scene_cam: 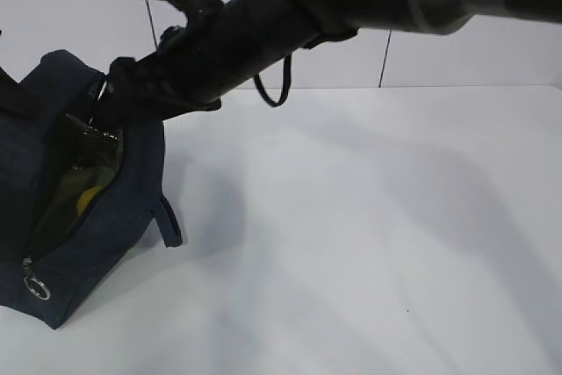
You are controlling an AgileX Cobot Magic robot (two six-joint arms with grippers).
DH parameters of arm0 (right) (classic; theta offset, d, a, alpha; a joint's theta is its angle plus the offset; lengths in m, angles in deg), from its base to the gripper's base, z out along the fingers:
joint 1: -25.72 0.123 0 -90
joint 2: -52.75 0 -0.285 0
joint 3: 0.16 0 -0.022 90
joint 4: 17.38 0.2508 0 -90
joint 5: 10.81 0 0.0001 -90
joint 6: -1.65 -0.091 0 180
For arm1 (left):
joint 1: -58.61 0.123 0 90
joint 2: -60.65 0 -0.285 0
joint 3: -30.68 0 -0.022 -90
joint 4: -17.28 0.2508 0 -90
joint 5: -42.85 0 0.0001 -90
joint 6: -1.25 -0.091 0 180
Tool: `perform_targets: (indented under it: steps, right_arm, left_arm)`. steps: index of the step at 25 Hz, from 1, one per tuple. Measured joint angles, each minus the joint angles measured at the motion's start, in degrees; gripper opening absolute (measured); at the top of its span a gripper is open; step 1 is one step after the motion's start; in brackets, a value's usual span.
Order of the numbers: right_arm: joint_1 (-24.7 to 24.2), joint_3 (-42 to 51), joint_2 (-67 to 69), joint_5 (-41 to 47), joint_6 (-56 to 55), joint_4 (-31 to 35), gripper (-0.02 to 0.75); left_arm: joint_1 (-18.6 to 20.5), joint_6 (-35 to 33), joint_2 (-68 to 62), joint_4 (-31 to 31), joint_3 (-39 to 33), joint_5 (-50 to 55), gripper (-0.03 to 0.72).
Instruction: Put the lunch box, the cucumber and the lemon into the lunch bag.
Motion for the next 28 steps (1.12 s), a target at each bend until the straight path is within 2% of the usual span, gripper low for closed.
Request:
perform_targets:
  steps: [7,10,17,22,28]
  right_arm:
    - [-2.5,-0.3,-2.7,9.2,-13.3,-7.9,0.58]
    - [-2.5,-0.3,-1.0,11.5,-15.1,-8.7,0.574]
    - [-2.5,-0.3,4.4,11.0,-15.7,-2.8,0.522]
    - [-2.5,-0.3,7.9,10.2,-14.0,7.6,0.476]
    - [-2.5,-0.3,8.5,10.5,-12.1,8.1,0.305]
  left_arm:
    - [0.0,0.0,0.0,0.0,0.0,0.0,-0.006]
    - [0.0,0.0,0.0,0.2,0.0,0.0,-0.006]
    - [0.0,0.0,0.0,0.4,0.0,0.0,-0.006]
    - [0.0,0.0,0.0,0.4,0.0,0.0,-0.006]
    - [0.0,0.0,0.0,1.0,0.0,0.0,-0.006]
